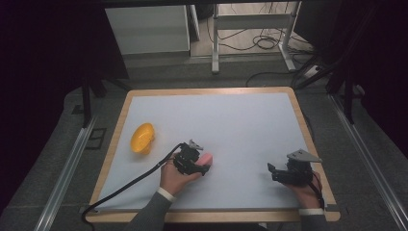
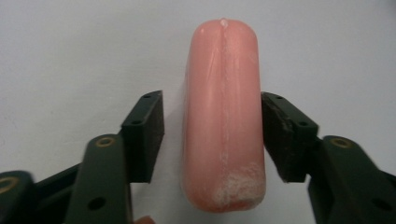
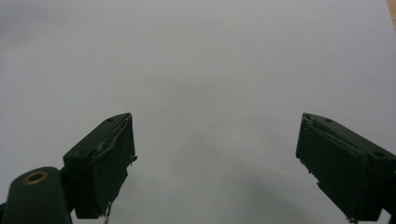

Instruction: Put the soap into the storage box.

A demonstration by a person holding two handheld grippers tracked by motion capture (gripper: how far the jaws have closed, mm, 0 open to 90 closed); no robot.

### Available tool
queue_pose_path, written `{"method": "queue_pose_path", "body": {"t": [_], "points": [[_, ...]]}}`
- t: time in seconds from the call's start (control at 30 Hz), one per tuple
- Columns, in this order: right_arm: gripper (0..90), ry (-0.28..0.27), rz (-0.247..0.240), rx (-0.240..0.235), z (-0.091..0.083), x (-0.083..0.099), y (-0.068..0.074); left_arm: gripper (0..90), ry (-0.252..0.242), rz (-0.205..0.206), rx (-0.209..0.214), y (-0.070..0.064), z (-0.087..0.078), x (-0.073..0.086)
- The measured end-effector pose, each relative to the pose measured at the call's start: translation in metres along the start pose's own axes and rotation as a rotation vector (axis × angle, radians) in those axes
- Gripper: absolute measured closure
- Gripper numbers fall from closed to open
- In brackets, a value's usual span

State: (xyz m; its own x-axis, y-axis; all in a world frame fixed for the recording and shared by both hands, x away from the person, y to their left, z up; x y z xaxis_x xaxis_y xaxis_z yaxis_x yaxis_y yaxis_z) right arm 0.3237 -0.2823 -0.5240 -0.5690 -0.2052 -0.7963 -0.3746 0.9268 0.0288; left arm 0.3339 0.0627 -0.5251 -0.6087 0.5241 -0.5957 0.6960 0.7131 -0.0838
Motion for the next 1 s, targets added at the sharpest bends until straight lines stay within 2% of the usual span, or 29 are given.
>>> {"method": "queue_pose_path", "body": {"t": [0.2,0.5,1.0], "points": [[11.3,-0.003,-0.001,0.0,0.0,0.0,0.0,58.0,-0.011,-0.019,-0.009,-0.002,0.002,0.001],[11.3,-0.003,-0.001,0.002,-0.001,0.0,0.0,59.8,-0.01,-0.01,-0.005,-0.001,-0.002,0.0],[11.3,-0.007,0.0,0.004,-0.001,0.0,-0.001,60.0,-0.064,0.01,0.001,-0.002,-0.023,-0.002]]}}
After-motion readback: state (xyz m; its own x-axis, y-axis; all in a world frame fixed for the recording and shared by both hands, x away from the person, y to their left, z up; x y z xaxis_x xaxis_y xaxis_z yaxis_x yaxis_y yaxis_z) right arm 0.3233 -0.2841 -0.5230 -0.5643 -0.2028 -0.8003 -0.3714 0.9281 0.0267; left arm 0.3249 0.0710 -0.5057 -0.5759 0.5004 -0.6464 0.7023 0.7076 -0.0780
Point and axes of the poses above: each handheld gripper's, and its own axes: z roughly forward along the jaws, x roughly out of its underside, y roughly to its left, the point moved 2 cm from there along z, roughly forward along the jaws, and after that the axes turned 6 degrees about z, right-handed, at the moved point
